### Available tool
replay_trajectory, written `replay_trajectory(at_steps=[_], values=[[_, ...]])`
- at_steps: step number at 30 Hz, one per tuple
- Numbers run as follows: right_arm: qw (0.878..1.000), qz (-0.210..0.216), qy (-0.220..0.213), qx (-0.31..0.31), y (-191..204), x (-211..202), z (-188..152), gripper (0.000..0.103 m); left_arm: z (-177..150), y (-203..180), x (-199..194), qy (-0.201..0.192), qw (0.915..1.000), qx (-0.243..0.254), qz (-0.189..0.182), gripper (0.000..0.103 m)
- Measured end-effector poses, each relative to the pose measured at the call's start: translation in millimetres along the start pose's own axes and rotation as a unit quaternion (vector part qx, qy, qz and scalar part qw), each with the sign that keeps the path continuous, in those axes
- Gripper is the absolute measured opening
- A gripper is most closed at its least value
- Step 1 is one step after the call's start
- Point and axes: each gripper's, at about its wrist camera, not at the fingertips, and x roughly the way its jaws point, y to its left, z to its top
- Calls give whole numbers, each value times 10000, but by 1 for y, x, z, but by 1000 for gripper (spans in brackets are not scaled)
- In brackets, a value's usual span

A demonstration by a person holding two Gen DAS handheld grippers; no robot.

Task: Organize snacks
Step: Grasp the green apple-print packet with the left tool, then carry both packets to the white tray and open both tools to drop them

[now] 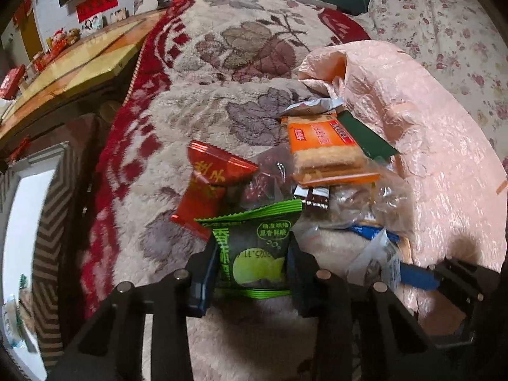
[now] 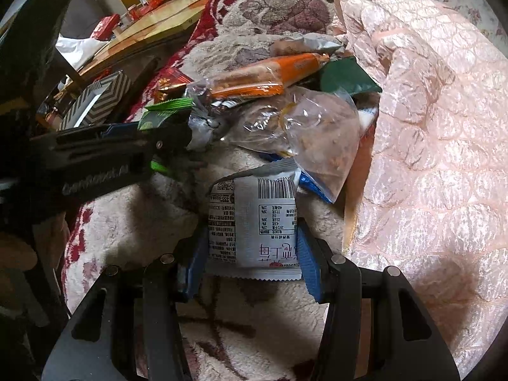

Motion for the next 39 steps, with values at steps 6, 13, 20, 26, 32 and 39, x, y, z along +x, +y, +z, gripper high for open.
replay_trajectory(at_steps=[6, 13, 20, 26, 32, 39], values=[[10000, 16, -55, -14, 6, -4, 4, 51, -11, 13, -18, -75, 9999, -94, 95, 40], [9999, 45, -122, -72, 19, -9, 7, 51, -29, 26, -38, -144, 9995, -200, 216, 40], [9995, 85, -194, -216, 35, -14, 12, 51, -47, 38, -53, -185, 9989, -310, 298, 40], [9990, 116, -242, -348, 51, -20, 15, 51, -57, 51, -67, -275, 9979, -415, 425, 40], [9982, 153, -270, -518, 69, -24, 18, 51, -66, 68, -79, -335, 9966, -565, 506, 40], [9963, 170, -289, -787, 94, -28, 24, 51, -72, 86, -91, -426, 9948, -720, 575, 40]])
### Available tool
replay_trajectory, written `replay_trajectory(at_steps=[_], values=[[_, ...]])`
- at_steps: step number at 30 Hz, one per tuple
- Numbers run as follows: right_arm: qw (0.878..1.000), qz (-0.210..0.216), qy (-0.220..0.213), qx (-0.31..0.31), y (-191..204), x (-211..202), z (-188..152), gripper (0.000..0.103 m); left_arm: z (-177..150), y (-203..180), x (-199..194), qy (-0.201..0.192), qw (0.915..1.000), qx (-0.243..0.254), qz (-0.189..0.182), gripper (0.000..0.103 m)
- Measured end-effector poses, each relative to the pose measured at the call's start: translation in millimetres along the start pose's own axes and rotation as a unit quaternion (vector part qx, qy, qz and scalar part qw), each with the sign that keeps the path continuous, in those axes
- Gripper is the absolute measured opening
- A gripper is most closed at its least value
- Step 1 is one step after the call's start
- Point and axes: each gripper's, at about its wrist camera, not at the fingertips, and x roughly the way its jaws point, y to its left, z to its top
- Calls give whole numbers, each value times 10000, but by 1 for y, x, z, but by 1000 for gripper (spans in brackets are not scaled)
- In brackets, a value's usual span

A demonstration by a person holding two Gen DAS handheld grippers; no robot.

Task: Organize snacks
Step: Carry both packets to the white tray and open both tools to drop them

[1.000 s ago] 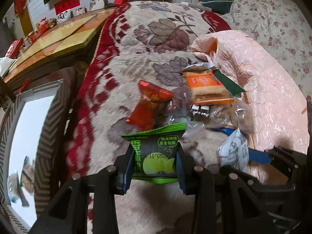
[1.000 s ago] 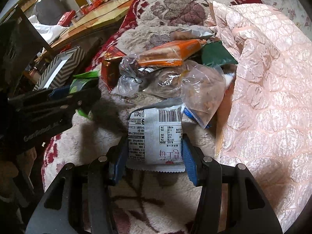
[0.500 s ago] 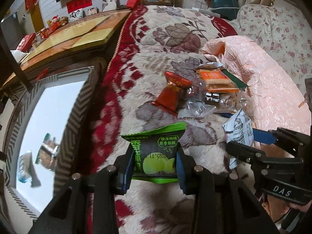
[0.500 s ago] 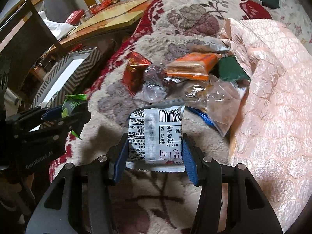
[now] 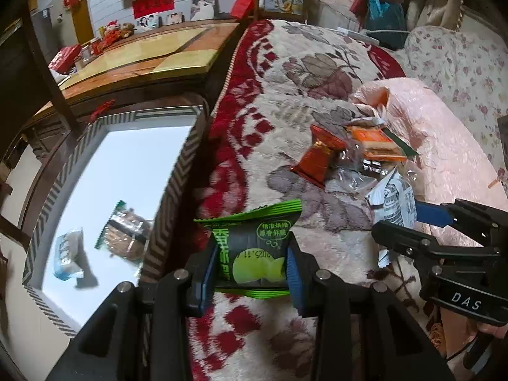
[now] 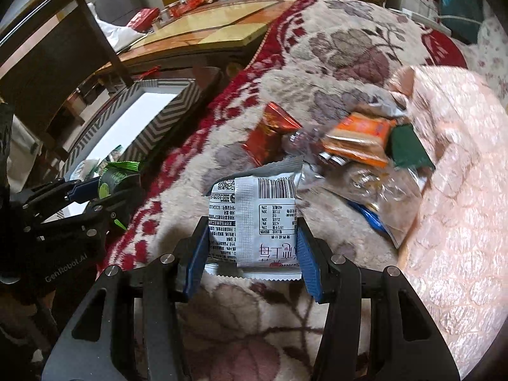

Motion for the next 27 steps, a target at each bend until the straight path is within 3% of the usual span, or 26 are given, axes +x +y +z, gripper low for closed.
replay_trajectory(at_steps=[14, 27], values=[[9988, -9, -16, -497, 44, 1, 22, 51, 2, 37, -24, -220, 9990, -362, 138, 40], [9939, 169, -12, -1093, 100, 9, 43, 51, 0, 98, -42, -368, 9942, -840, 561, 40]])
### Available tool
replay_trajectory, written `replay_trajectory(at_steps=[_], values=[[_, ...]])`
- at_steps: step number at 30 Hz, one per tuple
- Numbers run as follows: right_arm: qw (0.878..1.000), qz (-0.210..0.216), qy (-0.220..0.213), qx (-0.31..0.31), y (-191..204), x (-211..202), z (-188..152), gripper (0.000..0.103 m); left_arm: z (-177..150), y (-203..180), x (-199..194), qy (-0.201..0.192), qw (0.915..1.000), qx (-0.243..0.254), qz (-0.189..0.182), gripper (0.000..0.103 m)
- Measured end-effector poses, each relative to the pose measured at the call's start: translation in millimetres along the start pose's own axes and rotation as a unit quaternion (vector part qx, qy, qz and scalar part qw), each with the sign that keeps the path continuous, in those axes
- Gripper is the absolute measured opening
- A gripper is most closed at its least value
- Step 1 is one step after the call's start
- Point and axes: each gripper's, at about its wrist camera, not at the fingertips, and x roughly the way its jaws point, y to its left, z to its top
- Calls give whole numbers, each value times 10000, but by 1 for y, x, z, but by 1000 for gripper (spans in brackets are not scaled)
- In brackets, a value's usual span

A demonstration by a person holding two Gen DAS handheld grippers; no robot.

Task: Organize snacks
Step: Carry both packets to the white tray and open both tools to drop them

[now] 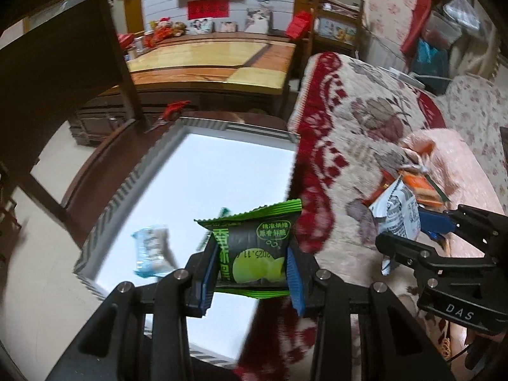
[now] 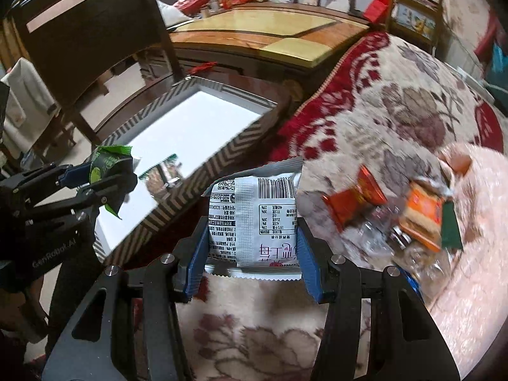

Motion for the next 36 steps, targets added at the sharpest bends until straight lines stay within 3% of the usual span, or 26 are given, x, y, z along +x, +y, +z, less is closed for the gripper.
replay_trajectory(at_steps=[20, 36], values=[[9964, 359, 223, -733, 75, 42, 46, 51, -11, 75, 27, 315, 9958, -664, 544, 40], [9904, 659, 646, -1026, 113, 92, 53, 51, -19, 96, 51, 606, 9921, -881, 663, 41]])
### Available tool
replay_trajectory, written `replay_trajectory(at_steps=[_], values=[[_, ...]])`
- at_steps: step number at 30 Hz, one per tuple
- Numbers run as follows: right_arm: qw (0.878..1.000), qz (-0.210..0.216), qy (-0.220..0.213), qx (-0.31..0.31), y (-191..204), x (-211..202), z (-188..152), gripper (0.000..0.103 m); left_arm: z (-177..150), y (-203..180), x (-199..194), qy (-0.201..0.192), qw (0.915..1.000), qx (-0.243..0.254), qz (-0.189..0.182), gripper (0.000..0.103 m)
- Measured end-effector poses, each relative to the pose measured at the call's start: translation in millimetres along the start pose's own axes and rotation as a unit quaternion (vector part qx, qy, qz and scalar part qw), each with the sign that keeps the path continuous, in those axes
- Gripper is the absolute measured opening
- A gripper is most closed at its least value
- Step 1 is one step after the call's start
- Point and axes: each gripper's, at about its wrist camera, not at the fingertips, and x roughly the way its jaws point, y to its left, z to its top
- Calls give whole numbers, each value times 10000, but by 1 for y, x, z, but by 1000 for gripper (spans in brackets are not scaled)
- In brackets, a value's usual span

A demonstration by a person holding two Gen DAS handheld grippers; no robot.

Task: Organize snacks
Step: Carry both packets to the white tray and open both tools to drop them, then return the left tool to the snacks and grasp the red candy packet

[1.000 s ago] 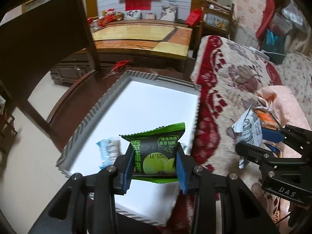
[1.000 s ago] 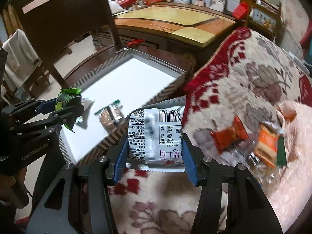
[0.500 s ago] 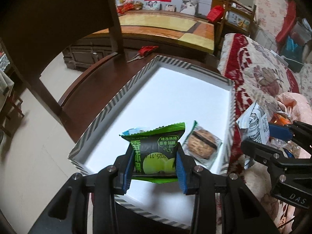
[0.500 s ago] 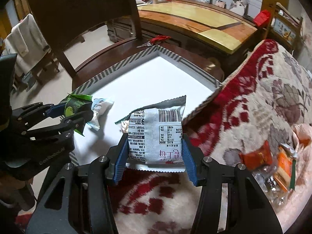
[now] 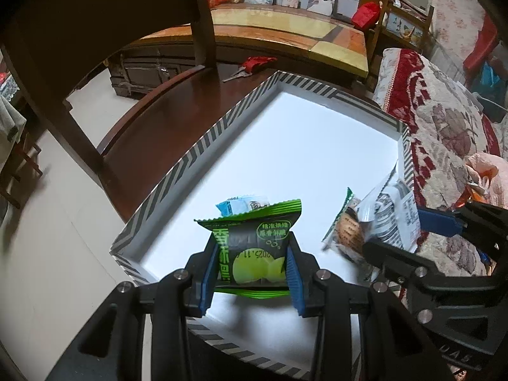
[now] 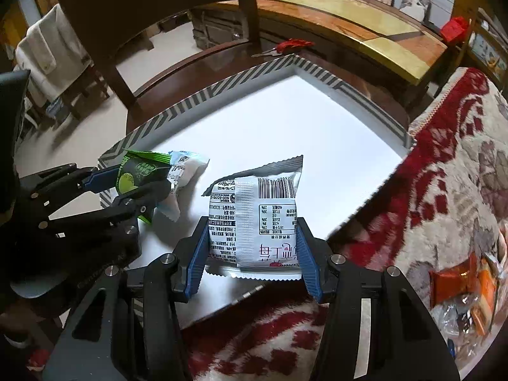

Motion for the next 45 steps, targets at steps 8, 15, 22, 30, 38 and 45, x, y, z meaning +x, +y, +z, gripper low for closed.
replay_trajectory(at_steps=[8, 15, 22, 30, 38, 45], values=[[9999, 120, 93, -24, 5, 12, 0, 51, 0, 3, 5, 63, 9999, -75, 95, 43], [9995, 299, 68, 19, 4, 11, -4, 54, 0, 7, 5, 104, 9997, -180, 151, 56], [9991, 371, -93, 192, -4, -2, -8, 59, 2, 10, -8, -84, 9994, -300, 127, 75], [9987, 236, -353, 282, -14, -32, -23, 59, 5, -9, -25, -307, 9994, -129, 93, 83], [9965, 22, -552, 633, -43, -60, -47, 59, 4, -48, -37, -413, 9988, 246, -90, 85], [9919, -259, -655, 1054, -73, -79, -73, 59, -1, -92, -42, -402, 9969, 583, -354, 85]])
